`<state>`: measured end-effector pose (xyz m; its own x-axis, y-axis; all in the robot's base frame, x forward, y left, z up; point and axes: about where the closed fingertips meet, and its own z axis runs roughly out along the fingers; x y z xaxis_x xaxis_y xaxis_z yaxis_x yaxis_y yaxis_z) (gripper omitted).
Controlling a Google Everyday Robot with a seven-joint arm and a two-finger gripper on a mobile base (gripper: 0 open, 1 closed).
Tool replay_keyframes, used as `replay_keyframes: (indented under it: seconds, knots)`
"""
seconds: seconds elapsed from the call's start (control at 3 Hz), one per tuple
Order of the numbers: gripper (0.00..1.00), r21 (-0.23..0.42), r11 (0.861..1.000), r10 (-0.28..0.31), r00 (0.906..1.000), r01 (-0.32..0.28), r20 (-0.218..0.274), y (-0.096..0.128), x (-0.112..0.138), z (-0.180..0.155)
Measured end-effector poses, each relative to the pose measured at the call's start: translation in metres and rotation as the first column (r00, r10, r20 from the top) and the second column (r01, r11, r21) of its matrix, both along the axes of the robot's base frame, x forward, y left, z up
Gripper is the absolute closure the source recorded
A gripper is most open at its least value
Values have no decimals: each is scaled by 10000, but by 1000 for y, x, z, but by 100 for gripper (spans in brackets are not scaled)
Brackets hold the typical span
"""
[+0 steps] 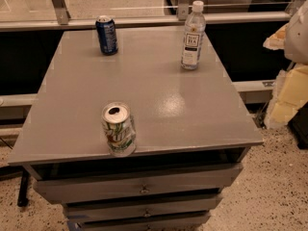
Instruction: Move pepsi can near 7up can
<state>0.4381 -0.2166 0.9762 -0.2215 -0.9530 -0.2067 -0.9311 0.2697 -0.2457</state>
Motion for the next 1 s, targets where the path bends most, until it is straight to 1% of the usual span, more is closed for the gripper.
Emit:
replay_keyframes:
  seconds: [0.33,0.67,1.0]
  knots:
    - [0,0,10000,0,10000,0,2,0,0,0]
    - [0,838,9965,25,9997,-45,235,15,7,-1]
    - [0,2217,9750,4,9972,-170,747,61,27,-7]
